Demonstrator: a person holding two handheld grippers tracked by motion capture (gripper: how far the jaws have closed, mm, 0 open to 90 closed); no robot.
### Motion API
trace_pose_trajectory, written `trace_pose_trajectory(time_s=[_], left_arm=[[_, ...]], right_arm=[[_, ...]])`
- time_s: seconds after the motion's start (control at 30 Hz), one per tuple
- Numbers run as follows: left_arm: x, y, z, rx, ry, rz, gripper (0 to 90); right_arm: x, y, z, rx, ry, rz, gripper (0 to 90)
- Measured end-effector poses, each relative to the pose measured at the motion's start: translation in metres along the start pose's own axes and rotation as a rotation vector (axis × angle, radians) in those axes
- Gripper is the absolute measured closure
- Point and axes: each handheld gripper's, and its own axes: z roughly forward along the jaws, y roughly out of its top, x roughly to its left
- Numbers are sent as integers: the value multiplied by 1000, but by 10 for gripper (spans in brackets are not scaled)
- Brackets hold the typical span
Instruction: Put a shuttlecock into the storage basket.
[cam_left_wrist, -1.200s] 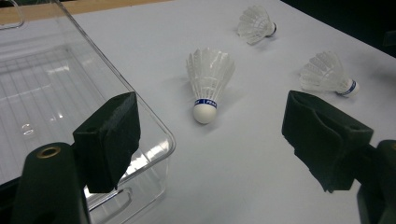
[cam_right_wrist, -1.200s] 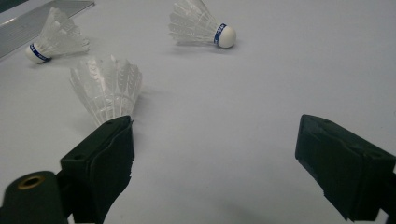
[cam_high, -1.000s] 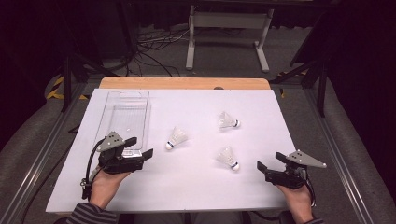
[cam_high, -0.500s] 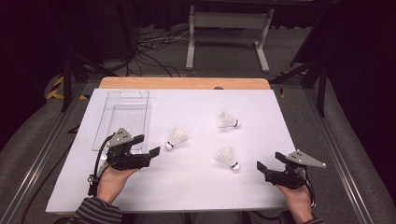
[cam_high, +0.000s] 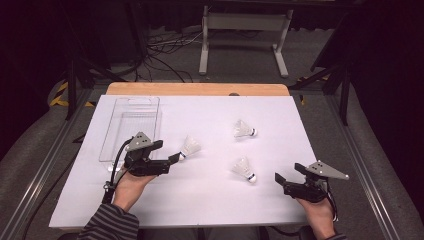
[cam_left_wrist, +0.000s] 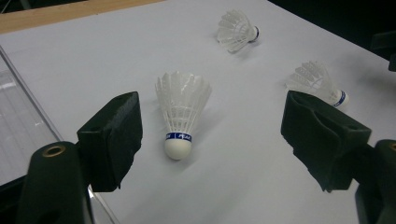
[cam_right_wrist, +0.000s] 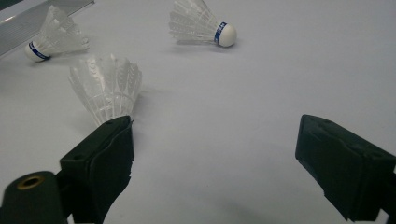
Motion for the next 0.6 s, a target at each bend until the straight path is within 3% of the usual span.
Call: trace_pose_trajectory(time_s=[0.6], left_arm=[[-2,14,16,-4,-8,2,221]], right_arm=[[0,0,1,2,12,-1,118]])
